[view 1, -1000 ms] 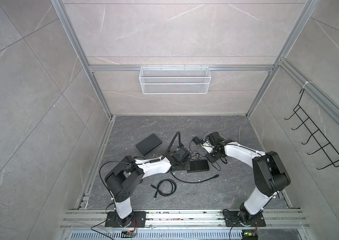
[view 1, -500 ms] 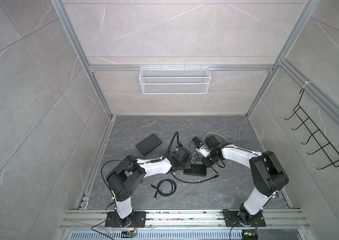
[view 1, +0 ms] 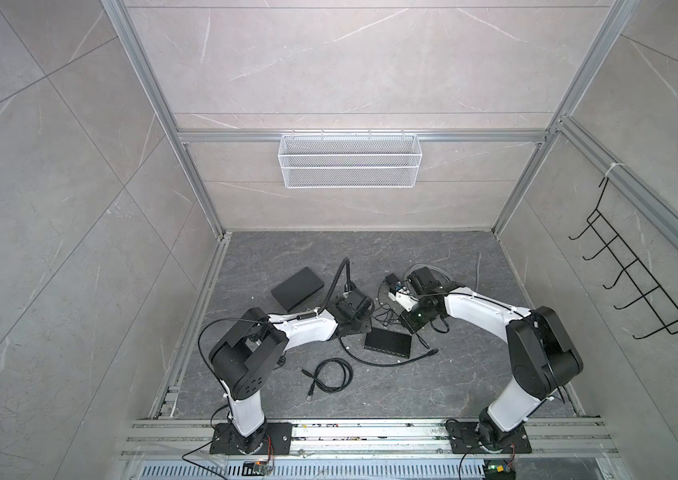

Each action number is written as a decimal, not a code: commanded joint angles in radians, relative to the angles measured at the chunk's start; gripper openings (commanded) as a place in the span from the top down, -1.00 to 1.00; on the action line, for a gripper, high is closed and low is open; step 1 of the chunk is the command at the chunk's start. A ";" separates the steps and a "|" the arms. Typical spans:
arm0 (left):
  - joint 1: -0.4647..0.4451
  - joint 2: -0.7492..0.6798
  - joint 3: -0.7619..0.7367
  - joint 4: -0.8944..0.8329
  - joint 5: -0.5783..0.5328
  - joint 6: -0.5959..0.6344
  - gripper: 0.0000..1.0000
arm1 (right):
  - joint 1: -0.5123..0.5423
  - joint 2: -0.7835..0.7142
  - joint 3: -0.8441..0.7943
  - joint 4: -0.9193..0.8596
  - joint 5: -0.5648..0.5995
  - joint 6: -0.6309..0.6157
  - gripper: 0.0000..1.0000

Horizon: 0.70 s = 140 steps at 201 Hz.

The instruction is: Insert the plug into the switch port

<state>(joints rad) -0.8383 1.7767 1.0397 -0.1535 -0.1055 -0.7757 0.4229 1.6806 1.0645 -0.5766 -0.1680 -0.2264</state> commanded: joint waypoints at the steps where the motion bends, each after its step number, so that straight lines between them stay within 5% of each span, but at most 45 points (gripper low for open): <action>1: -0.007 -0.043 0.044 -0.053 0.030 0.073 0.07 | -0.011 -0.057 0.002 -0.146 0.075 0.030 0.84; 51: 0.011 0.000 0.122 -0.129 0.032 0.129 0.06 | 0.017 -0.106 0.000 -0.250 0.072 0.044 0.83; 140: 0.034 0.026 0.143 -0.120 0.056 0.133 0.06 | 0.051 0.022 0.098 -0.429 0.123 0.160 0.83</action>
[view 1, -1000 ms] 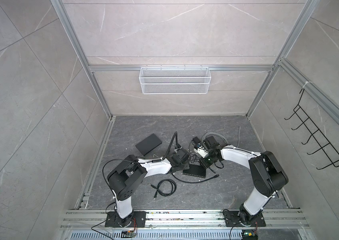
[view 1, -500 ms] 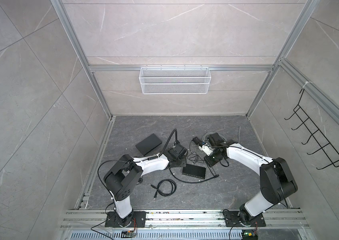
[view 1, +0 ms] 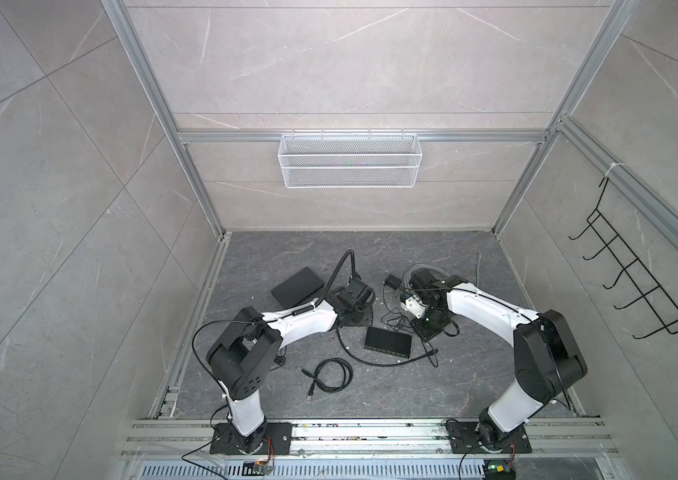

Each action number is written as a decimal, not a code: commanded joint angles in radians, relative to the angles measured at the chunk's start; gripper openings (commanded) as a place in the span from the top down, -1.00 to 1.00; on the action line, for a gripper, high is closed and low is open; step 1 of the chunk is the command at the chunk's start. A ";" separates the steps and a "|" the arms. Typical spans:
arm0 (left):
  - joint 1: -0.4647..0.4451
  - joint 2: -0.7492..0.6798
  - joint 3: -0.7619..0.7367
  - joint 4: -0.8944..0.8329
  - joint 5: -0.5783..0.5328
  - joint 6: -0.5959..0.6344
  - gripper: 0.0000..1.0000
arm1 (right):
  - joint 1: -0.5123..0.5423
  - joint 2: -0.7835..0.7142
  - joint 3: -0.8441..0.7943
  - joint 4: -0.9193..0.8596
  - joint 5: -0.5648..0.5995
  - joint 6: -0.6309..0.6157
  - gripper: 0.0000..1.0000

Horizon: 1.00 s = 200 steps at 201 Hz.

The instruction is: Insert the plug into the switch port

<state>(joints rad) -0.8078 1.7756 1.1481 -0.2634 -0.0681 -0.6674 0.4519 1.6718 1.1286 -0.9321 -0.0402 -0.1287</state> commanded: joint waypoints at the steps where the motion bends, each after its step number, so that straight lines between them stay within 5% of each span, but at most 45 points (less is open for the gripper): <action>1: 0.004 0.027 0.035 -0.011 0.019 0.025 0.06 | 0.024 0.034 0.035 -0.075 -0.006 0.062 0.84; 78: 0.007 0.040 0.013 0.000 0.052 0.016 0.06 | 0.042 0.130 0.071 -0.128 -0.034 0.055 0.88; 141: 0.017 0.061 0.003 0.002 0.058 0.019 0.06 | 0.050 0.075 0.082 -0.014 -0.287 0.020 0.89; 200: 0.093 0.085 -0.006 0.028 0.116 0.035 0.06 | 0.050 0.172 0.187 0.096 -0.389 0.027 0.89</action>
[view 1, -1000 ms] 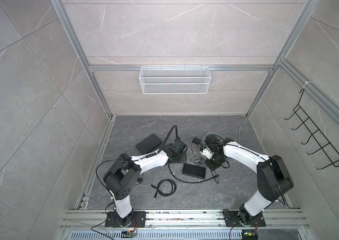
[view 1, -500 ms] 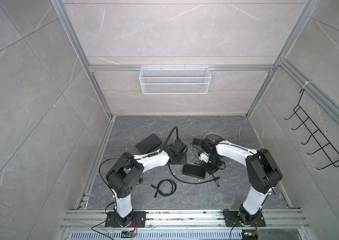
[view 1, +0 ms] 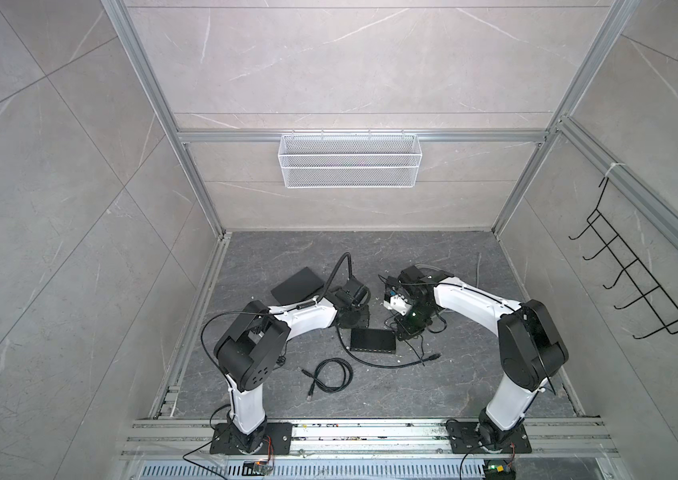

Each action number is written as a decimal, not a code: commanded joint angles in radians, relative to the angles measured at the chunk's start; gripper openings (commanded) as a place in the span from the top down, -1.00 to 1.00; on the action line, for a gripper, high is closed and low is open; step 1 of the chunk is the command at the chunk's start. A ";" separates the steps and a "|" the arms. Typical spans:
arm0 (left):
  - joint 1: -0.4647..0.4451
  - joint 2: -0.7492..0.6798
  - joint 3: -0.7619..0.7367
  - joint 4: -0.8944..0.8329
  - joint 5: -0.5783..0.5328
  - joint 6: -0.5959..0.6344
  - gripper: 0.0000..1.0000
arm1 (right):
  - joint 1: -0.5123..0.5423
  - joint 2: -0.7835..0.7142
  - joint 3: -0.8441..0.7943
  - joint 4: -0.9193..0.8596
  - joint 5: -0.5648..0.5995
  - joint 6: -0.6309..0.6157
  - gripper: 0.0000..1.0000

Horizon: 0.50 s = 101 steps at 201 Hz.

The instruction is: Insert the plug into the switch port

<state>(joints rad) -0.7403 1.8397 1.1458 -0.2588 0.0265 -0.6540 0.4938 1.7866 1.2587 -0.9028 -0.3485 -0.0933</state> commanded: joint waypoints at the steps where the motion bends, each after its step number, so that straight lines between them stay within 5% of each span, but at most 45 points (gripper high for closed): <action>1: 0.026 0.021 -0.003 0.023 0.022 0.022 0.06 | 0.009 0.059 0.058 0.068 -0.081 -0.009 0.89; 45: 0.042 -0.083 0.003 -0.094 -0.048 0.046 0.06 | -0.017 0.056 0.086 0.010 -0.038 -0.043 0.88; 101: -0.037 -0.177 -0.137 -0.073 0.010 -0.117 0.06 | -0.041 -0.090 -0.097 -0.019 0.087 -0.020 0.86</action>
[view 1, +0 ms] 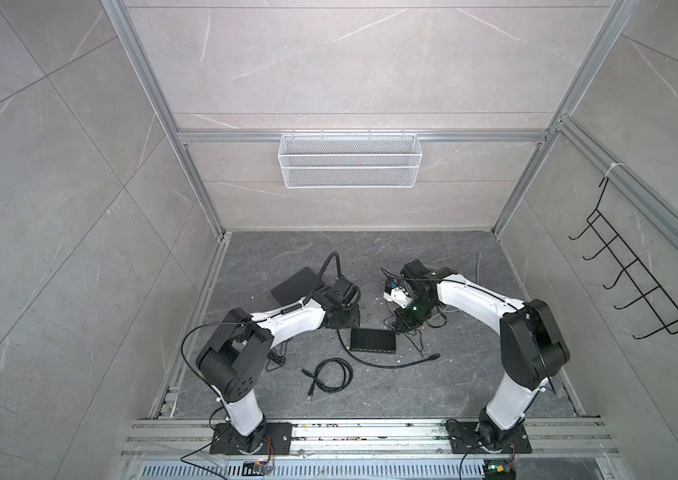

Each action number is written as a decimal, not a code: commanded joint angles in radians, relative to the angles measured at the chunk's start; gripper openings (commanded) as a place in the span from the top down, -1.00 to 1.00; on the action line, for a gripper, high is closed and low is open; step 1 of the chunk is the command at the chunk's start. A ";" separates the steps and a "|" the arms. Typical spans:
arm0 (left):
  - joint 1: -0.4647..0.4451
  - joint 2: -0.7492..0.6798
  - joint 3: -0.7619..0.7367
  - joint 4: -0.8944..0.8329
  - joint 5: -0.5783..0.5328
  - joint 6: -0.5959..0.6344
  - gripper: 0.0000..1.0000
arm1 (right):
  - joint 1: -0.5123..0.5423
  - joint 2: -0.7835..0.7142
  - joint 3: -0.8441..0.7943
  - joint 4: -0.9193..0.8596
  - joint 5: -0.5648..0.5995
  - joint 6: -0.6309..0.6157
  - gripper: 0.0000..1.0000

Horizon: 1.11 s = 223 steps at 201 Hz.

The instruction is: Insert the plug into the switch port

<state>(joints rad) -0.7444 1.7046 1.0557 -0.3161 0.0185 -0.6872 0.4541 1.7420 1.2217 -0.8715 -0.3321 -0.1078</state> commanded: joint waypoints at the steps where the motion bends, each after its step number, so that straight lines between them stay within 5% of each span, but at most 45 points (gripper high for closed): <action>1: -0.033 -0.043 -0.050 -0.015 0.017 -0.087 0.06 | -0.001 -0.044 -0.061 -0.053 0.073 -0.006 0.86; 130: -0.046 0.004 -0.100 0.129 0.097 -0.158 0.06 | 0.051 0.095 0.018 -0.146 0.008 -0.085 0.90; 223: -0.010 0.137 0.039 0.201 0.110 -0.190 0.06 | 0.054 0.167 0.120 -0.008 -0.184 -0.073 0.90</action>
<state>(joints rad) -0.7620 1.7885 1.0336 -0.1783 0.0868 -0.8539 0.4999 1.8706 1.2537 -1.0027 -0.3828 -0.1761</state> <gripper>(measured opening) 0.469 0.065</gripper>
